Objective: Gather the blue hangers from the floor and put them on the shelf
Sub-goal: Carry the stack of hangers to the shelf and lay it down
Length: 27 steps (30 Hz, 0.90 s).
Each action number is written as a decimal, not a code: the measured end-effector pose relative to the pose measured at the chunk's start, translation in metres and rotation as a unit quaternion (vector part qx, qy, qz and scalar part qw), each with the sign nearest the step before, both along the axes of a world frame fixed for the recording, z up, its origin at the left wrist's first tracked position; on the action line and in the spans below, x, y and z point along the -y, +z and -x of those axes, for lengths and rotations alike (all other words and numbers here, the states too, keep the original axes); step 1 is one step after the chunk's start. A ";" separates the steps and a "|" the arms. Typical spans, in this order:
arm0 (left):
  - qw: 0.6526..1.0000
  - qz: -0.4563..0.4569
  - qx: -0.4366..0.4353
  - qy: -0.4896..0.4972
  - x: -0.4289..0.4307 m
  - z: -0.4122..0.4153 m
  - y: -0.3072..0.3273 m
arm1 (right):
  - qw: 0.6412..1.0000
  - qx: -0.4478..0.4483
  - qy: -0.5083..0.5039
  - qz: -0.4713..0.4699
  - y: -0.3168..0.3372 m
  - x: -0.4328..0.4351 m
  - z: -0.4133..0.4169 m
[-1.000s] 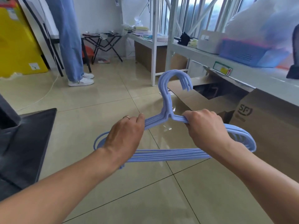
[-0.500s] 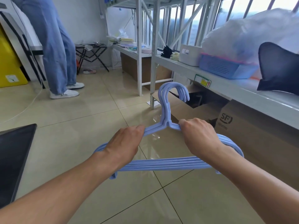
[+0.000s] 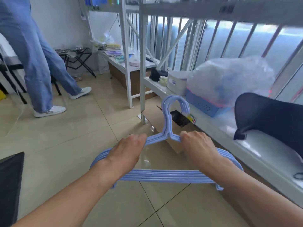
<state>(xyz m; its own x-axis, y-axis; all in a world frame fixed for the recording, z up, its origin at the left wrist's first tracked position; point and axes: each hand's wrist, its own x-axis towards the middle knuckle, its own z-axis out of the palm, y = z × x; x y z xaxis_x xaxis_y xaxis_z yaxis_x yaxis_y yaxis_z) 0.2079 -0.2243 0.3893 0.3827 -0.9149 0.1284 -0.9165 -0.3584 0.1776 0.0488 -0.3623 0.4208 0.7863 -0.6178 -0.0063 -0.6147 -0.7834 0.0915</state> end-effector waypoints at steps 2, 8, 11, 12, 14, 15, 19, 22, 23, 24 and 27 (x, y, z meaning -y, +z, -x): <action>1.000 -0.003 0.002 0.001 0.005 -0.001 0.056 | 1.000 0.004 -0.005 -0.027 0.058 0.002 0.000; 0.999 0.002 0.030 -0.018 0.016 -0.001 0.230 | 0.998 0.037 -0.002 -0.054 0.242 0.002 0.005; 0.999 0.021 0.020 -0.034 0.021 -0.001 0.312 | 0.998 0.046 -0.001 -0.039 0.322 0.009 0.012; 0.999 0.024 0.017 -0.039 0.022 0.000 0.339 | 0.998 0.049 -0.002 -0.029 0.346 0.012 0.015; 0.998 0.025 0.013 -0.049 0.026 0.005 0.390 | 0.998 0.057 -0.001 -0.008 0.394 0.014 0.023; 0.998 0.026 0.016 -0.053 0.027 0.008 0.415 | 0.998 0.057 0.000 0.001 0.417 0.014 0.028; 0.995 0.036 0.033 -0.084 0.027 0.022 0.497 | 0.997 0.068 -0.013 0.020 0.497 0.001 0.049; 0.990 0.045 0.054 -0.119 0.021 0.033 0.536 | 0.996 0.065 -0.042 0.033 0.534 -0.014 0.066; 0.988 0.044 0.062 -0.132 0.018 0.037 0.544 | 0.996 0.067 -0.053 0.032 0.541 -0.020 0.072; 0.987 0.040 0.065 -0.143 0.016 0.040 0.550 | 0.995 0.069 -0.064 0.030 0.547 -0.025 0.079; 0.983 0.029 0.053 -0.176 0.014 0.051 0.559 | 0.994 0.063 -0.084 0.021 0.555 -0.037 0.098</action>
